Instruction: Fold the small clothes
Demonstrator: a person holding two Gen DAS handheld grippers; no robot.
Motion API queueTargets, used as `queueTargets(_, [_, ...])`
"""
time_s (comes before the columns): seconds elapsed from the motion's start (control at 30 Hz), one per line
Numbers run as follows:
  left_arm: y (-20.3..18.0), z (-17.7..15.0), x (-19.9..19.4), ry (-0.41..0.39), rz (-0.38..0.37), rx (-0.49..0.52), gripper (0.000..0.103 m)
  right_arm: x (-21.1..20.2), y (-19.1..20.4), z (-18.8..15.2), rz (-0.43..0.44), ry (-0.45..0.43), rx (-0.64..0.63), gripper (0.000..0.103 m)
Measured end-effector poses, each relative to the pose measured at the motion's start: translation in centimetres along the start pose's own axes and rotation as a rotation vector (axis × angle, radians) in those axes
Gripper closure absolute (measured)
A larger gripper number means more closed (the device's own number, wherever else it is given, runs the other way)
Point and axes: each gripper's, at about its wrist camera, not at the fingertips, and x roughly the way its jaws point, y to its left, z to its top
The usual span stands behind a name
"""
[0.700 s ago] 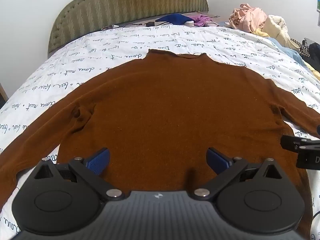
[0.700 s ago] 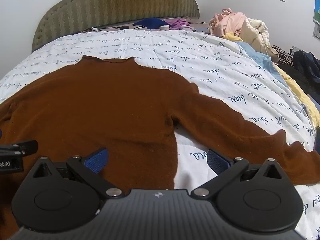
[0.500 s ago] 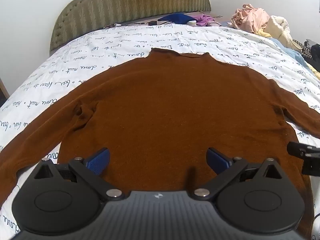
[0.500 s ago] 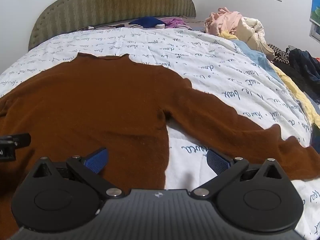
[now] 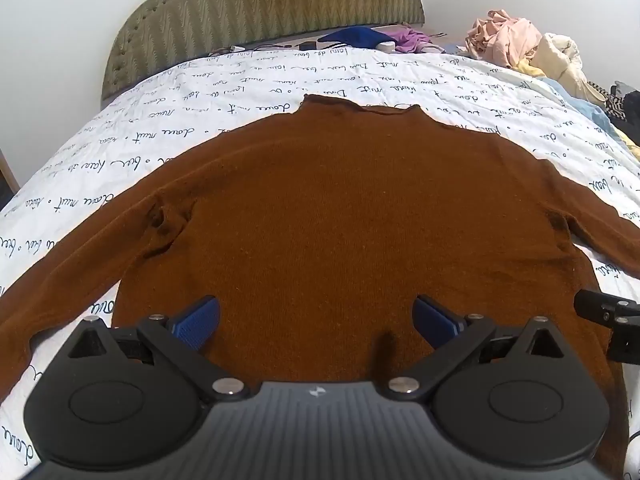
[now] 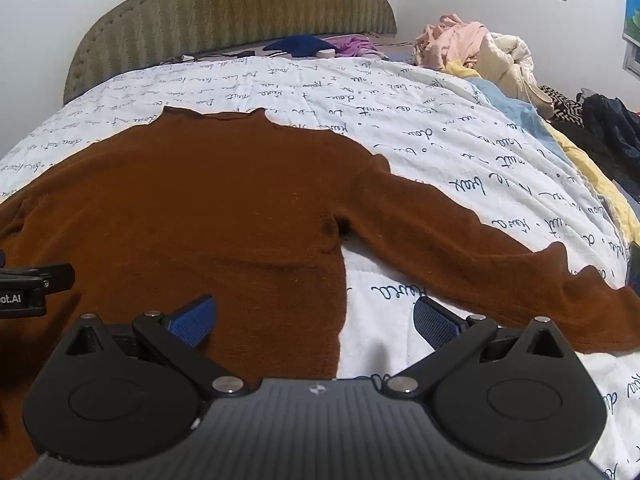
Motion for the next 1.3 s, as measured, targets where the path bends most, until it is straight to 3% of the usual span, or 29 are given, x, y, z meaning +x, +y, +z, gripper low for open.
queueTargets(0.23, [0.1, -0.1, 0.2, 0.006, -0.002, -0.008, 0.0, 0.2, 0.1, -0.1, -0.002, -0.006, -0.012, 0.0])
queueTargets(0.53, [0.0, -0.2, 0.4, -0.001, -0.006, -0.003, 0.0, -0.4, 0.6, -0.4, 0.002, -0.067, -0.075, 0.0])
queueTargets(0.73, [-0.1, -0.3, 0.3, -0.011, 0.005, -0.003, 0.0, -1.1, 0.0, -0.2, 0.011, -0.115, -0.044, 0.0])
queueTargets(0.9, [-0.3, -0.3, 0.3, -0.011, 0.005, -0.01, 0.0, -0.8, -0.3, -0.4, 0.066, -0.086, -0.026, 0.0])
queueTargets(1.3, [-0.6, -0.3, 0.5, -0.012, 0.019, -0.001, 0.0, -0.7, 0.2, -0.9, 0.034, -0.117, -0.081, 0.0])
